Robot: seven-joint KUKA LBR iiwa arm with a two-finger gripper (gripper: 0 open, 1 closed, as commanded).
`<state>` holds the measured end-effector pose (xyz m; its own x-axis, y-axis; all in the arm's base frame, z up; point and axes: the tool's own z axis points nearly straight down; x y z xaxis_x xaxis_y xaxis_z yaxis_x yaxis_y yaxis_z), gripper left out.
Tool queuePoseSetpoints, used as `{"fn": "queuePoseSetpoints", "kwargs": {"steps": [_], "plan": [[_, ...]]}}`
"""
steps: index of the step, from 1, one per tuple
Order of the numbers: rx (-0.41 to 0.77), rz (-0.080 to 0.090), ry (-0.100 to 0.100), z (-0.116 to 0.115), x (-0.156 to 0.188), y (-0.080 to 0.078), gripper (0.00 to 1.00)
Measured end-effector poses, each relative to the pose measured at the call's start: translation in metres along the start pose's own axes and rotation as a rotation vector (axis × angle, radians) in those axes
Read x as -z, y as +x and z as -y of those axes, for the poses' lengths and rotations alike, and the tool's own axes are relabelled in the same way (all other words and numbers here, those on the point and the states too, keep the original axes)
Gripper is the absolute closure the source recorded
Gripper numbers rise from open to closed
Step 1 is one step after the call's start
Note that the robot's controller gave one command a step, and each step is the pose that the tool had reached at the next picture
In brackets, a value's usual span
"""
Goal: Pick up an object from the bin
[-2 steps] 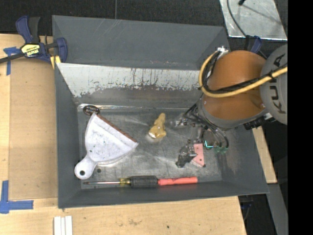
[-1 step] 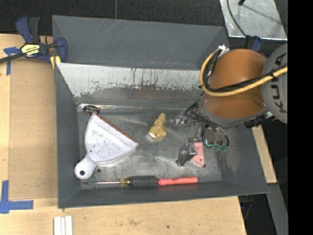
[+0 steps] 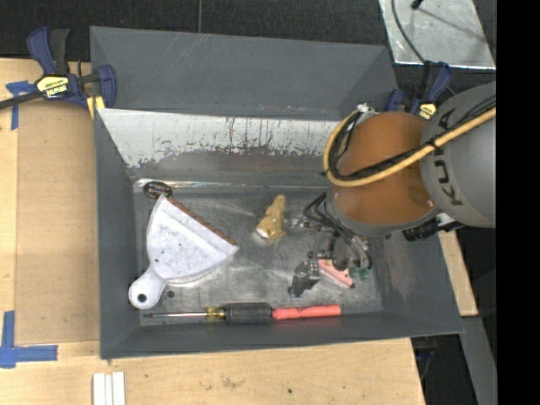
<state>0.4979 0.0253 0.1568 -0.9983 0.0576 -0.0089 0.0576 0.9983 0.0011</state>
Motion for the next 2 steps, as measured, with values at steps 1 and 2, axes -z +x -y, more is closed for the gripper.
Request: {"fn": "queuePoseSetpoints", "kwargs": {"steps": [1, 2], "plan": [[0.078, -0.014, 0.001, 0.011, -0.026, 0.008, 0.0], [0.403, -0.009, -0.001, 0.056, -0.036, 0.005, 0.0]]}}
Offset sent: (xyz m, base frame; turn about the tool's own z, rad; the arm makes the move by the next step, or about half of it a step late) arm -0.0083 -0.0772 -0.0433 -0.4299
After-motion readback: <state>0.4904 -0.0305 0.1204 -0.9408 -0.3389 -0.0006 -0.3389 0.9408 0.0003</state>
